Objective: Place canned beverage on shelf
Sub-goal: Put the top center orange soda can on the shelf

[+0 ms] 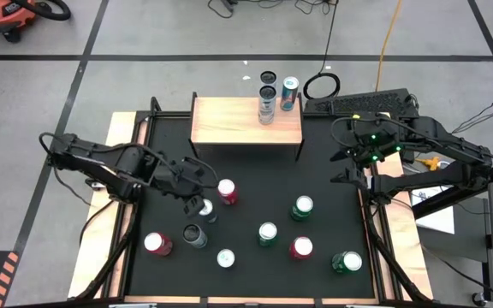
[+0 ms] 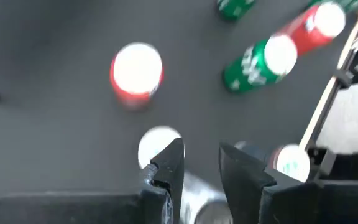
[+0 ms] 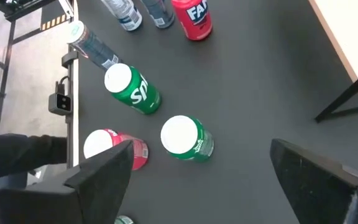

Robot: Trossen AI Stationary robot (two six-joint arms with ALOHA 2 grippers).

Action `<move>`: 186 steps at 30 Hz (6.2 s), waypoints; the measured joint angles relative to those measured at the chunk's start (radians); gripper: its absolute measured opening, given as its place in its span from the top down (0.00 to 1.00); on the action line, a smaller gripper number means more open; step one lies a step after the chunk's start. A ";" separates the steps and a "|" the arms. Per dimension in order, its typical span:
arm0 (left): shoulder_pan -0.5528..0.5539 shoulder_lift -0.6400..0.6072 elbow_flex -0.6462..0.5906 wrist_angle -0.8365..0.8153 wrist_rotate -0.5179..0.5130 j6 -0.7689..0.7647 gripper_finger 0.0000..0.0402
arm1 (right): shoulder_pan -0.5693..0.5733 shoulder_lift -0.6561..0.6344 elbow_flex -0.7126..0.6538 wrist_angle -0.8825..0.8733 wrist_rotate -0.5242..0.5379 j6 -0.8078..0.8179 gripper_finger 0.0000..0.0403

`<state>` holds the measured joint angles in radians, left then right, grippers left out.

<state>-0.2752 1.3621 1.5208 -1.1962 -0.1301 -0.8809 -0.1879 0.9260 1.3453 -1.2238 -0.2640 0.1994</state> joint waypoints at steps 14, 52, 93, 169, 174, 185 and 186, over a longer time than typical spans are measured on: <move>-0.075 0.000 0.000 -0.105 0.062 -0.174 0.75 | 0.000 -0.004 0.000 -0.001 0.028 0.009 0.11; -0.074 0.182 0.001 0.432 -0.157 0.050 0.32 | 0.000 -0.009 0.000 0.000 -0.025 0.063 0.11; 0.196 0.278 -0.053 0.213 -0.001 0.317 0.07 | 0.001 -0.008 0.000 0.075 0.004 0.101 0.11; 0.301 0.366 0.515 -0.123 0.220 0.810 0.28 | 0.004 0.173 0.000 0.639 -0.048 0.286 0.11; 0.301 0.366 0.598 -0.142 0.242 0.841 0.28 | 0.035 0.219 0.000 0.732 -0.053 0.285 0.11; 0.284 0.366 0.713 -0.151 0.266 0.936 0.28 | 0.079 0.311 0.000 0.815 -0.058 0.370 0.11; 0.280 0.365 0.722 -0.150 0.270 0.950 0.28 | 0.079 0.313 0.000 0.826 -0.072 0.383 0.11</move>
<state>0.0050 1.7272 2.2432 -1.3460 0.1400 0.0686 -0.1089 1.2394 1.3449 -0.3977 -0.3356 0.5821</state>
